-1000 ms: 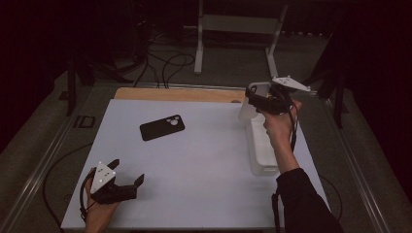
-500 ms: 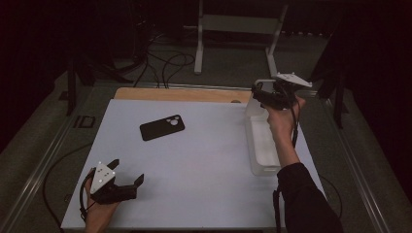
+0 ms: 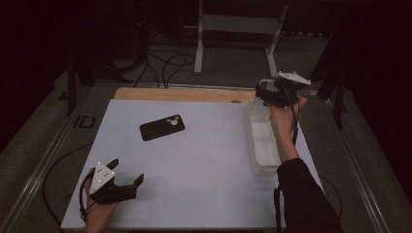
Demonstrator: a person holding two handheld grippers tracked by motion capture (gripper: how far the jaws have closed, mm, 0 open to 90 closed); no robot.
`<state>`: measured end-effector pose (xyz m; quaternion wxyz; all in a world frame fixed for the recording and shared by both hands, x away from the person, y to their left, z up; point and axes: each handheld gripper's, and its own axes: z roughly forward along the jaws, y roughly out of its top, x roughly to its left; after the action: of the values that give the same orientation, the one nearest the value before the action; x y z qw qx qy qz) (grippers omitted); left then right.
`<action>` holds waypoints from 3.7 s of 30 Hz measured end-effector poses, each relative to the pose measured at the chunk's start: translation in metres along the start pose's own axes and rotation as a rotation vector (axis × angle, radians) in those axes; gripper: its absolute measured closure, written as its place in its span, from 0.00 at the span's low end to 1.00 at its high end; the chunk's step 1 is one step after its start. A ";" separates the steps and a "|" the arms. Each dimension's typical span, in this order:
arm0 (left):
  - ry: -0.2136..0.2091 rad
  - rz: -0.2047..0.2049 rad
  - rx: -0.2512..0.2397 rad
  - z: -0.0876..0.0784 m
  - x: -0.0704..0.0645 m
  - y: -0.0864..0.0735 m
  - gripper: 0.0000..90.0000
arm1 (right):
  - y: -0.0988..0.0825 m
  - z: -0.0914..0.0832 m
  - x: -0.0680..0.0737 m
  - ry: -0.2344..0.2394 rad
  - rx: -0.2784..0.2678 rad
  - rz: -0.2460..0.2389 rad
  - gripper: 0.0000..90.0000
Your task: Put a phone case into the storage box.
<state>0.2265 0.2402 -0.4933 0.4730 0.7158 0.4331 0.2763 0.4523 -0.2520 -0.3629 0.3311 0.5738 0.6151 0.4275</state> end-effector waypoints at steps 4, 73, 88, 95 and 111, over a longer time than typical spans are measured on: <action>0.002 -0.002 -0.005 0.000 0.000 0.000 0.00 | -0.001 0.004 -0.002 -0.018 0.009 -0.006 0.19; -0.002 -0.006 -0.005 -0.001 0.000 0.000 0.00 | -0.053 0.070 -0.010 -0.122 0.209 -0.007 0.17; -0.001 -0.005 -0.003 0.000 0.000 0.000 0.00 | -0.043 0.051 -0.015 -0.074 0.138 0.010 0.10; -0.001 0.000 0.000 0.000 -0.001 0.000 0.00 | -0.039 0.029 -0.008 0.008 0.106 -0.045 0.10; 0.000 -0.001 0.002 0.001 -0.001 0.000 0.00 | -0.049 -0.019 0.024 0.182 0.068 -0.205 0.10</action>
<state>0.2268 0.2387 -0.4934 0.4726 0.7159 0.4338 0.2755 0.4119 -0.2299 -0.3977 0.2960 0.4777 0.7121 0.4207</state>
